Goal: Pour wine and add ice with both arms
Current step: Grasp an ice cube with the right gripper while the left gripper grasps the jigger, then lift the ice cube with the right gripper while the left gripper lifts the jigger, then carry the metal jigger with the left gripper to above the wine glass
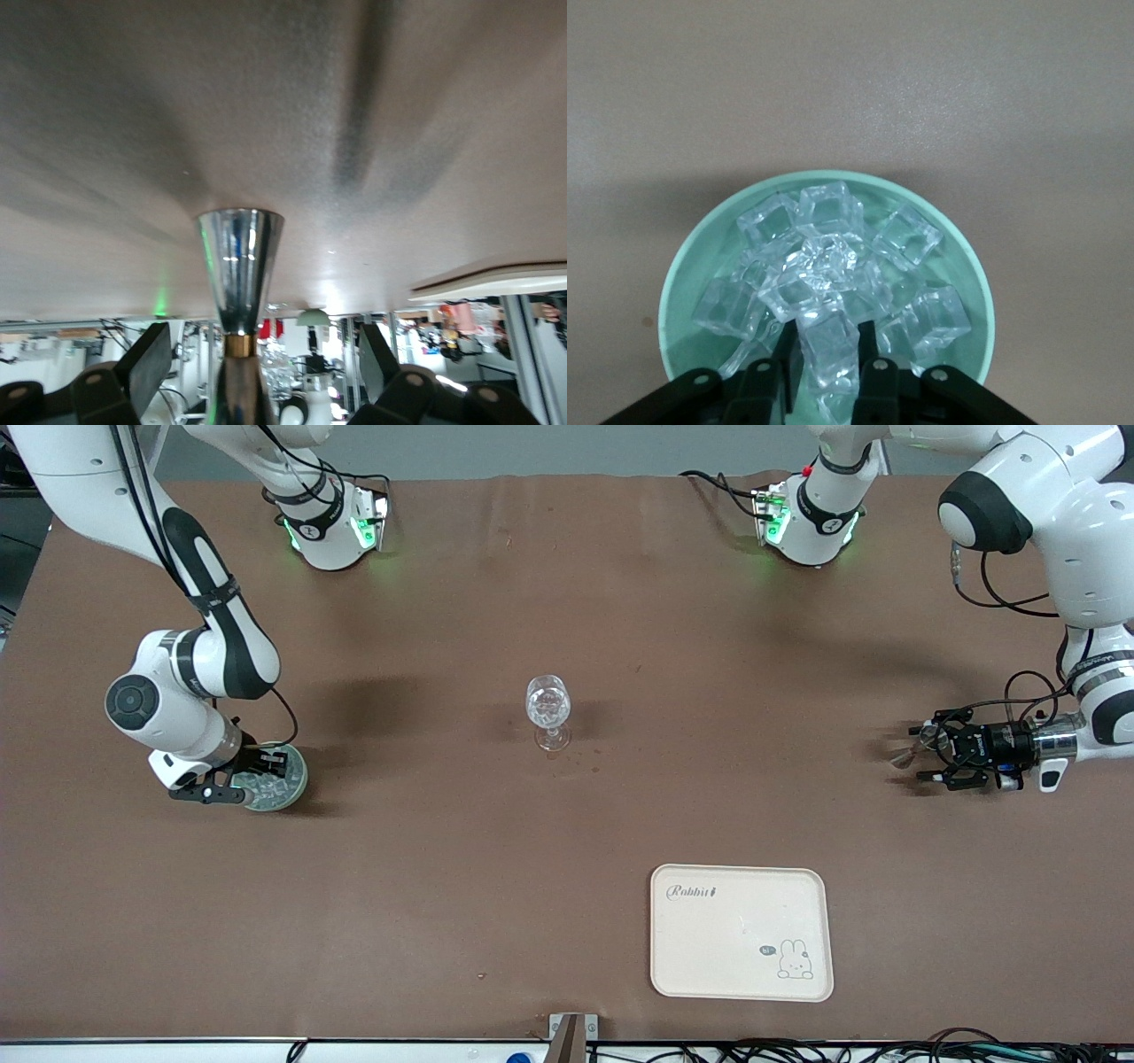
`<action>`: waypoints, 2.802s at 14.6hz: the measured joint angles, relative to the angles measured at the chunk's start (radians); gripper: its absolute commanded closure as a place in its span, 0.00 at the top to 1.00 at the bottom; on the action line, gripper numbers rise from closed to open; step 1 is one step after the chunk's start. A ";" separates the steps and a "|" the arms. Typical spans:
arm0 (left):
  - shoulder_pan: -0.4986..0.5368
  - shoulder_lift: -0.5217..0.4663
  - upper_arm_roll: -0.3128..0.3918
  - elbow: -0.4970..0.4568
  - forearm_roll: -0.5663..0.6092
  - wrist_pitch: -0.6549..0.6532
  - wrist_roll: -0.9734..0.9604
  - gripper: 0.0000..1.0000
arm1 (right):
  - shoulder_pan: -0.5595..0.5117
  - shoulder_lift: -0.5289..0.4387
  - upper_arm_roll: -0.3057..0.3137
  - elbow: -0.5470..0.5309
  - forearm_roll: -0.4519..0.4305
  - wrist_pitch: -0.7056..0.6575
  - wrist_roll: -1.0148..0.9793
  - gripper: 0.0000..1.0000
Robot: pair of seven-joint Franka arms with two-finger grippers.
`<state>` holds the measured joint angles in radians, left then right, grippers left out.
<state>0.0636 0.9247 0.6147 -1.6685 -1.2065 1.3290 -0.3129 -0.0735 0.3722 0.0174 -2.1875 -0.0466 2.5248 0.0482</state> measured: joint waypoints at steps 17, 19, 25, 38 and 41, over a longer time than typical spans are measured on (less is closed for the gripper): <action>0.032 0.014 -0.001 -0.012 -0.034 -0.042 -0.005 0.35 | 0.003 -0.019 0.000 0.293 0.001 -0.415 0.005 0.01; 0.032 0.014 -0.001 -0.013 -0.036 -0.051 -0.005 0.09 | 0.003 -0.047 0.000 0.359 0.002 -0.500 0.009 0.01; 0.040 0.015 0.005 -0.027 -0.067 -0.075 -0.045 0.00 | 0.003 -0.167 -0.003 0.547 0.023 -0.720 0.029 0.01; 0.039 -0.192 -0.151 -0.058 -0.083 -0.224 -0.137 0.01 | -0.001 -0.410 -0.035 0.624 0.061 -1.009 0.062 0.01; 0.034 -0.253 -0.241 -0.100 -0.083 -0.227 -0.147 0.01 | 0.006 -0.406 -0.035 0.624 0.061 -1.009 0.063 0.01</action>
<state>0.0979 0.6718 0.3739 -1.7684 -1.2894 1.1019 -0.4602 -0.0672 -0.0336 -0.0175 -1.5630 0.0145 1.5154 0.1107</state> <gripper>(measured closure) 0.780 0.714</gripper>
